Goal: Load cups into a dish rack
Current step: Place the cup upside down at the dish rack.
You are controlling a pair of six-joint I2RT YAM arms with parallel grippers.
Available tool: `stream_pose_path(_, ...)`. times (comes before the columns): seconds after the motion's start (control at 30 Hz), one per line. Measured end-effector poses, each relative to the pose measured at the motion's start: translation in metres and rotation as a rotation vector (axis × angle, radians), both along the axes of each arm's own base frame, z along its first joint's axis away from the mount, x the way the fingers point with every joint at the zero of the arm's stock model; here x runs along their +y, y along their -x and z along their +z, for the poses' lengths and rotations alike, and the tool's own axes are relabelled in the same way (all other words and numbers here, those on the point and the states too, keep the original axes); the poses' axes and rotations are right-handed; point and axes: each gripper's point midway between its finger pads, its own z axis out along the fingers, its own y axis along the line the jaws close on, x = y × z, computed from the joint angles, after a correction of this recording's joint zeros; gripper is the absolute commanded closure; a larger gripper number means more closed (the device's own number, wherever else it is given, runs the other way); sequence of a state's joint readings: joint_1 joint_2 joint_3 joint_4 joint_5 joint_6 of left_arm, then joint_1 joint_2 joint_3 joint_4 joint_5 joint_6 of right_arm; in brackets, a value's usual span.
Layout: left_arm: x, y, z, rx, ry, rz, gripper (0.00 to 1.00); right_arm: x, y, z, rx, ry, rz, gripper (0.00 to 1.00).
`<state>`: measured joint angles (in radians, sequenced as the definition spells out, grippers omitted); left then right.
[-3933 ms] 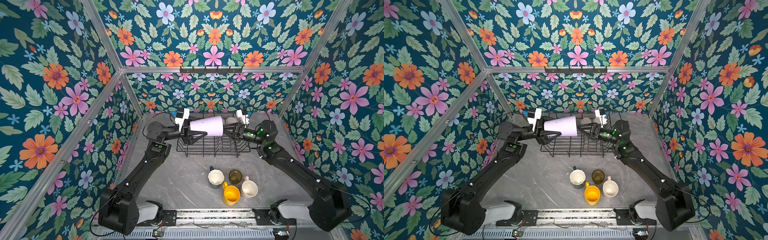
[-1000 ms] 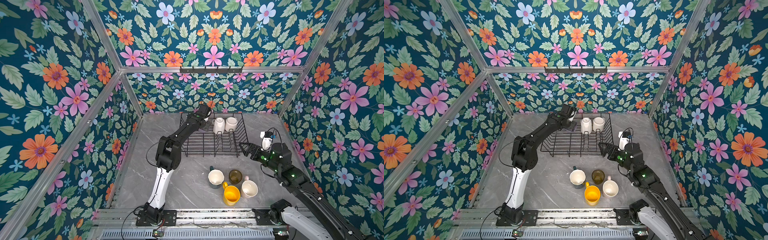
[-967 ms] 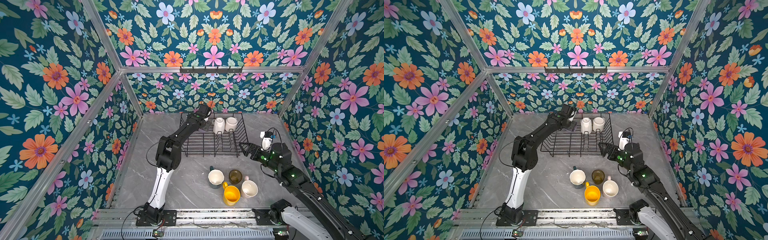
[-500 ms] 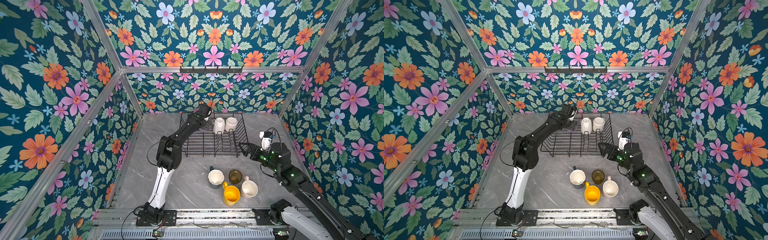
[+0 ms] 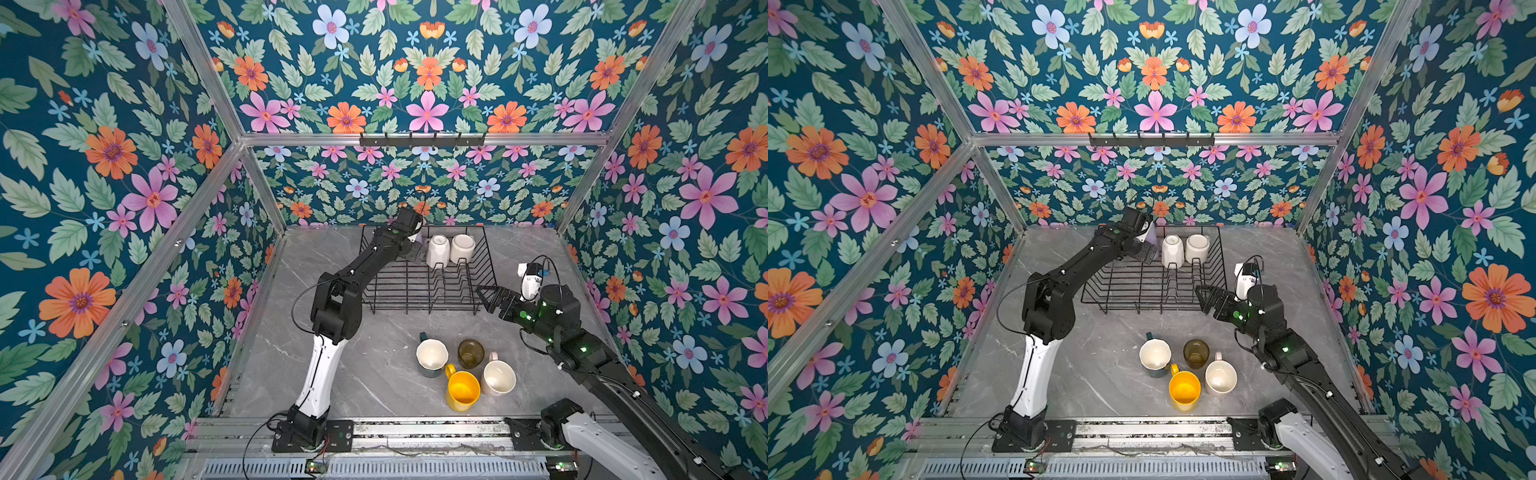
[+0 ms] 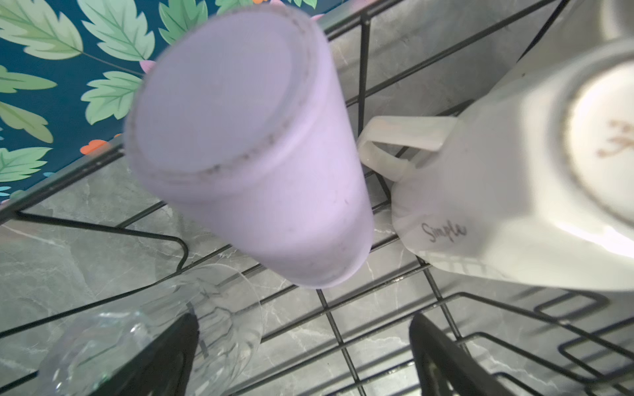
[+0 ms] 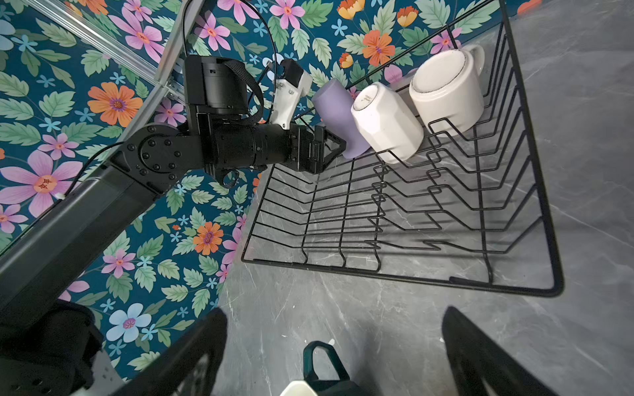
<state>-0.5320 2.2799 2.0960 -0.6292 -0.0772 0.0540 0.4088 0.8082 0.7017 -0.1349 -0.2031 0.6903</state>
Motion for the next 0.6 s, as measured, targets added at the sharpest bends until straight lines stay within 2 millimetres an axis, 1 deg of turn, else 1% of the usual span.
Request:
stream_pose_path(0.2,0.004,0.007,0.019,-0.027,0.015,0.002,0.01,0.0,-0.002,-0.003,0.021,0.016,0.0,0.06)
stream_pose_path(0.27,0.006,0.01,0.028,-0.043,0.027,0.005,0.01,0.0,-0.003,-0.004,0.035,0.03,-0.001,0.09)
stream_pose_path(0.37,0.008,0.013,0.048,-0.082,0.06,0.015,0.01,0.0,-0.006,-0.009,0.07,0.07,-0.008,0.12)
stream_pose_path(0.47,0.011,0.018,0.067,-0.128,0.094,0.024,0.01,0.007,-0.005,-0.015,0.104,0.122,0.021,0.16)
stream_pose_path(0.6,0.023,0.028,0.093,-0.204,0.133,0.059,0.0,0.03,-0.001,-0.024,0.149,0.205,0.104,0.21)
